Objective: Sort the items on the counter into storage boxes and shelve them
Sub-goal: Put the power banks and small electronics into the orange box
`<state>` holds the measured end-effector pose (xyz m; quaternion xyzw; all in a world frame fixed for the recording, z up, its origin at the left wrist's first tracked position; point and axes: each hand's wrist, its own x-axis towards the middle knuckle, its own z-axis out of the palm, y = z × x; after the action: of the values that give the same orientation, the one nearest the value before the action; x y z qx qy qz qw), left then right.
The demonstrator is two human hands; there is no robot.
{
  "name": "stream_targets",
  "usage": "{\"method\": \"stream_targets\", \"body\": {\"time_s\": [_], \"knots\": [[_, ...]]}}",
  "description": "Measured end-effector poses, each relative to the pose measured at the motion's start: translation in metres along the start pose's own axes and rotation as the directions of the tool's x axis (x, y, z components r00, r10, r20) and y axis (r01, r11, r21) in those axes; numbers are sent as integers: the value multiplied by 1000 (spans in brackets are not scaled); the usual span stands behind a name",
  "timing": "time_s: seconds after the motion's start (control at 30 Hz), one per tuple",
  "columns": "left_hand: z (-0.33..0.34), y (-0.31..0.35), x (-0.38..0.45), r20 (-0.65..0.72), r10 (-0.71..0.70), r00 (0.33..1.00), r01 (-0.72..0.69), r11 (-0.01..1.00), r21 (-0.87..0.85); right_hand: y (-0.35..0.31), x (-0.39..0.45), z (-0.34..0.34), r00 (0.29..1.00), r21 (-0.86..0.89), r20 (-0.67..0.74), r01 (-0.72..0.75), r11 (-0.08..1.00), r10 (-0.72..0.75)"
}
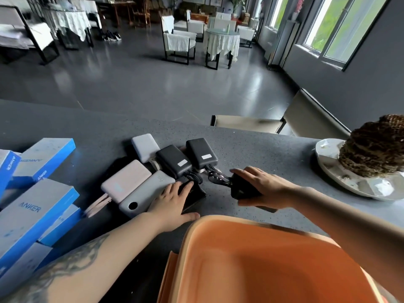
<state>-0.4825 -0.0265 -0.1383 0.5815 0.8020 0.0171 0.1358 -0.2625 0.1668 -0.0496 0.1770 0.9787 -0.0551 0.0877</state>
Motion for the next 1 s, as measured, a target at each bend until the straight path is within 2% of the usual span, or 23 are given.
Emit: {"method": "stream_targets", "body": {"time_s": [0.1, 0.2, 0.27, 0.33, 0.4, 0.5, 0.6, 0.77, 0.9, 1.0], "knots": [[6, 13, 1, -65, -68, 996, 73, 995, 70, 0, -19, -22, 996, -39, -85, -22, 999, 18], [7, 24, -2, -215, -127, 968, 154, 982, 111, -14, -37, -35, 987, -26, -158, -7, 1000, 2], [2, 24, -7, -238, -88, 967, 99, 995, 33, -25, -52, -42, 981, 4, -194, 11, 1000, -10], [-9, 19, -16, -200, -29, 979, 22, 999, -36, -36, -68, -49, 974, 37, -224, 31, 999, -22], [-25, 12, -31, -218, 11, 976, -20, 999, -39, -47, -84, -56, 961, 106, -274, 66, 992, -35], [-59, 6, -56, -361, 56, 931, -104, 988, -115, -67, -107, -65, 940, 173, -337, 108, 979, -44], [-97, 4, -81, -512, 84, 855, -196, 966, -170, -89, -123, -65, 929, 184, -360, 155, 971, -81], [-122, 24, -115, -620, 160, 769, -361, 908, -214, -120, -137, -27, 947, 168, -268, 225, 960, -175], [-112, 48, -129, -581, 199, 789, -378, 903, -204, -125, -126, 25, 989, 173, -98, 125, 977, -109], [-105, 61, -133, -523, 246, 816, -385, 906, -175, -120, -112, 53, 999, 84, 31, 34, 996, -37]]}}
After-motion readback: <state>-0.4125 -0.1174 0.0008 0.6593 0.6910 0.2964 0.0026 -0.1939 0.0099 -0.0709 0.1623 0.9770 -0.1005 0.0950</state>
